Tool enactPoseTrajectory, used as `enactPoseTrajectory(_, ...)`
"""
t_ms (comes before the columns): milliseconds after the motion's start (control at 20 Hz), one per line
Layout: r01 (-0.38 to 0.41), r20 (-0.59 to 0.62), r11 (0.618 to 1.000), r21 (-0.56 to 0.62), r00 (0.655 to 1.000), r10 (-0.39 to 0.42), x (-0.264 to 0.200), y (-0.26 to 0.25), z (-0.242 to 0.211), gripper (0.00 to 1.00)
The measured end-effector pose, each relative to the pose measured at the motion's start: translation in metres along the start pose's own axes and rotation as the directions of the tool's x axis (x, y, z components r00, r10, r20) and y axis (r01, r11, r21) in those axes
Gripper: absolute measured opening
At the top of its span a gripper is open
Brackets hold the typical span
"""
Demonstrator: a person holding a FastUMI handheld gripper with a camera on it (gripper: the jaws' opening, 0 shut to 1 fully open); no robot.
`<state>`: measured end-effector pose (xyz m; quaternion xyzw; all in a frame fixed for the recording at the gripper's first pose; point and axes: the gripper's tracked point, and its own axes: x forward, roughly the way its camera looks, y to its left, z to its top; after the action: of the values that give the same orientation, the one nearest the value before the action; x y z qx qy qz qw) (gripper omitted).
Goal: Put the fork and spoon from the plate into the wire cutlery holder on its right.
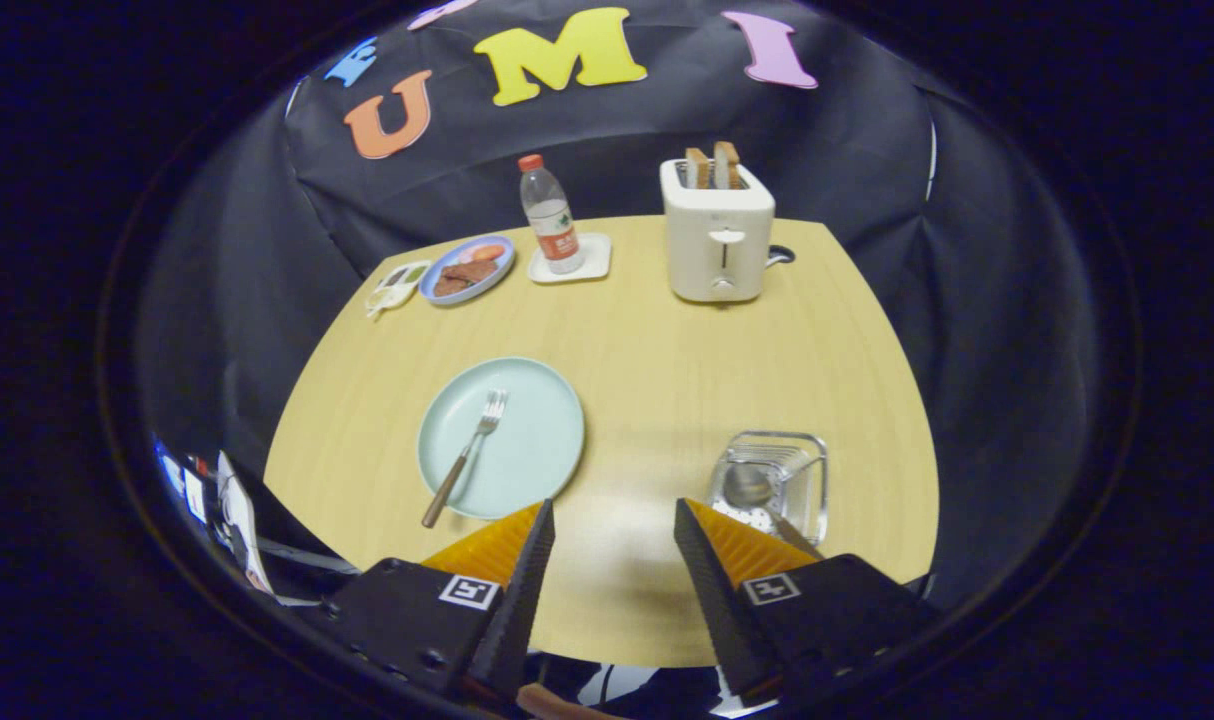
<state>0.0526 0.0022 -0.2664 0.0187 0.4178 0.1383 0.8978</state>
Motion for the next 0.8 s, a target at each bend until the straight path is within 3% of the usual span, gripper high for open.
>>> enactPoseTrajectory(150,-0.016,0.065,0.999,-0.039,0.998,0.018,0.014,0.033,0.012,0.97)
enactPoseTrajectory(400,0.008,0.083,0.998,-0.056,0.997,-0.003,0.045,0.079,0.006,0.97)
enactPoseTrajectory(800,0.050,0.056,0.997,0.061,0.997,-0.053,0.114,0.131,-0.019,0.92)
